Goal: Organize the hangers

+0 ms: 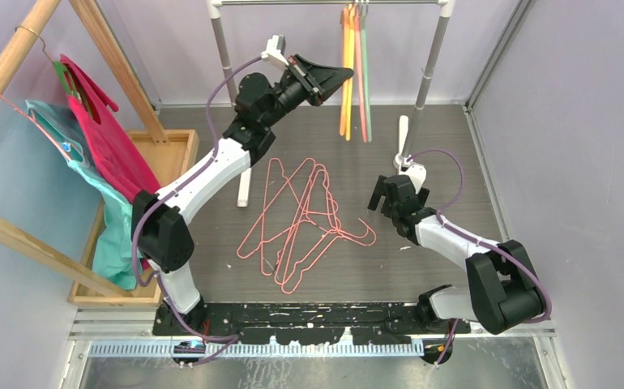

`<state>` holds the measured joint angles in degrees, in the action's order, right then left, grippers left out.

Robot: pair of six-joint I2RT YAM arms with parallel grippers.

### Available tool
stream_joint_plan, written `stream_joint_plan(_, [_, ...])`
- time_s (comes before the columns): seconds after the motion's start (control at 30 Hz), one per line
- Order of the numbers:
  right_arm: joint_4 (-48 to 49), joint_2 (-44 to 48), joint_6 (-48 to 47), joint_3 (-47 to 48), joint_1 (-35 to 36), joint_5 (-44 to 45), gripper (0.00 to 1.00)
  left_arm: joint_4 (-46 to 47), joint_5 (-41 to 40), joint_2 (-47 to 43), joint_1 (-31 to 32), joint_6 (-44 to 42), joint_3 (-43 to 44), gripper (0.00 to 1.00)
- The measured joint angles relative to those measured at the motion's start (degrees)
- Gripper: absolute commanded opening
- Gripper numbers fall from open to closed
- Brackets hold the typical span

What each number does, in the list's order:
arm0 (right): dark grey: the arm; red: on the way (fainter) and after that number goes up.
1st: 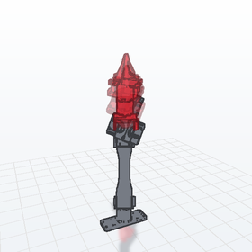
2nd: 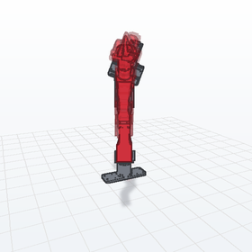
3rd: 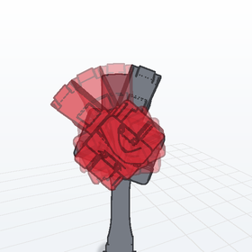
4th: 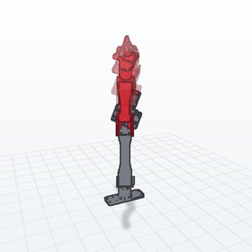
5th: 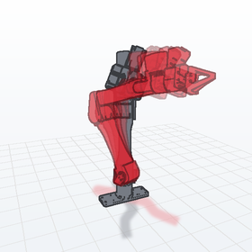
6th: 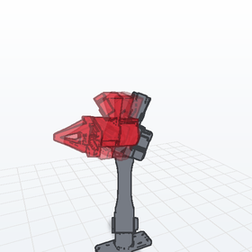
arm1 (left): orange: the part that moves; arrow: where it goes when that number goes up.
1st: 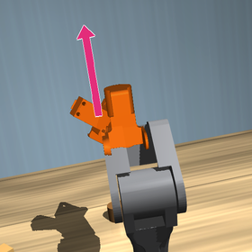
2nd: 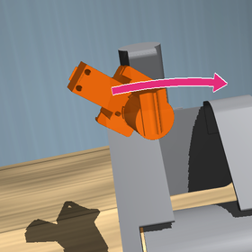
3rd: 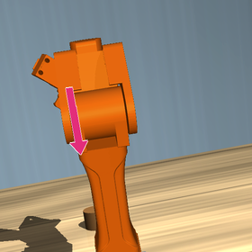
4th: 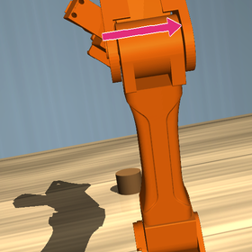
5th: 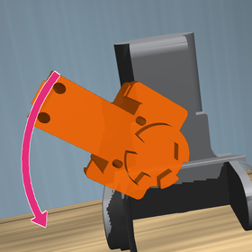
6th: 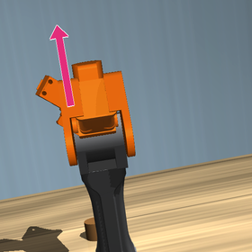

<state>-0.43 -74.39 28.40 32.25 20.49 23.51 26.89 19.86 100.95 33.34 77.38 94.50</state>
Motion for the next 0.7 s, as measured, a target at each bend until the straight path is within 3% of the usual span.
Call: stream_joint_plan(0.7, [-0.09, 2.38, 0.0, 0.0, 0.0, 1.46, 1.0, -7.26, 6.54, 14.86, 6.25, -1.95, 20.46, 0.0])
